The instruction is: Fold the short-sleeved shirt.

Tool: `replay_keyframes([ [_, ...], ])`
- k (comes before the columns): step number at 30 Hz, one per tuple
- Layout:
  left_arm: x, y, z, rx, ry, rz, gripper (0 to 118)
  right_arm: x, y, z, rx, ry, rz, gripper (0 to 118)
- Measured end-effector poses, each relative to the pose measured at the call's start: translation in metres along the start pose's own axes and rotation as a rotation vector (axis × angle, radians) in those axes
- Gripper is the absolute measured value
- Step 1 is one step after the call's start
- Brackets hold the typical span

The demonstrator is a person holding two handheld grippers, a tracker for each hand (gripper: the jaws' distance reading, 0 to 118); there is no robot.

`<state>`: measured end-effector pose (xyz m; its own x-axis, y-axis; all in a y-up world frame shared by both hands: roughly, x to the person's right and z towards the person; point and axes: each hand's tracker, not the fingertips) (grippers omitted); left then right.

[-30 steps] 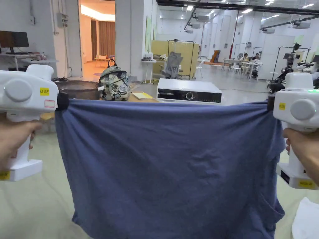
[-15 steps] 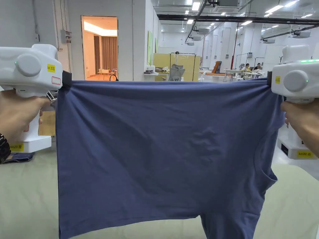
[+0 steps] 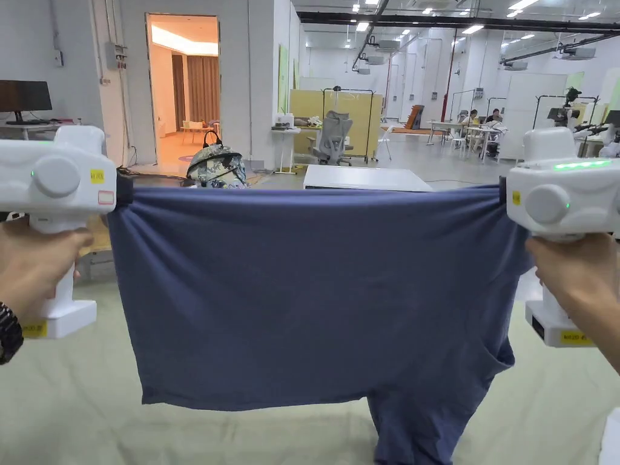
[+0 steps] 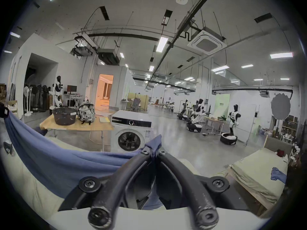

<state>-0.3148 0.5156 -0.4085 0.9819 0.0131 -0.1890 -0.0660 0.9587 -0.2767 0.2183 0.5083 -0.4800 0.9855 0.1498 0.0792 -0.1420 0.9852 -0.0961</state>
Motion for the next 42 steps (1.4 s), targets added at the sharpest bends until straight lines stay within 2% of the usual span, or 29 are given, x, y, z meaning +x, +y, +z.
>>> replay_keyframes([
  [3, 0.002, -0.034, 0.005, -0.039, -0.008, -0.020, 3, 0.003, -0.028, 0.012, -0.030, -0.005, 0.024, 1],
  [7, -0.003, -0.073, 0.024, -0.059, -0.028, -0.002, 3, 0.009, -0.057, 0.054, -0.056, -0.003, 0.017, 1],
  [22, -0.032, -0.213, 0.178, -0.085, -0.064, 0.013, 3, 0.021, -0.166, 0.229, -0.135, 0.053, 0.048, 1],
  [29, -0.042, -0.285, 0.229, -0.149, -0.057, 0.049, 3, 0.026, -0.234, 0.286, -0.197, 0.091, 0.079, 1],
  [33, -0.043, -0.332, 0.243, -0.241, -0.046, 0.045, 3, 0.024, -0.269, 0.309, -0.286, 0.111, 0.091, 1],
  [40, -0.041, -0.407, 0.239, -0.416, -0.026, 0.033, 3, 0.022, -0.340, 0.329, -0.494, 0.139, 0.029, 1],
  [42, -0.047, -0.427, 0.230, -0.458, -0.024, 0.020, 3, 0.021, -0.358, 0.335, -0.550, 0.139, 0.054, 1],
])
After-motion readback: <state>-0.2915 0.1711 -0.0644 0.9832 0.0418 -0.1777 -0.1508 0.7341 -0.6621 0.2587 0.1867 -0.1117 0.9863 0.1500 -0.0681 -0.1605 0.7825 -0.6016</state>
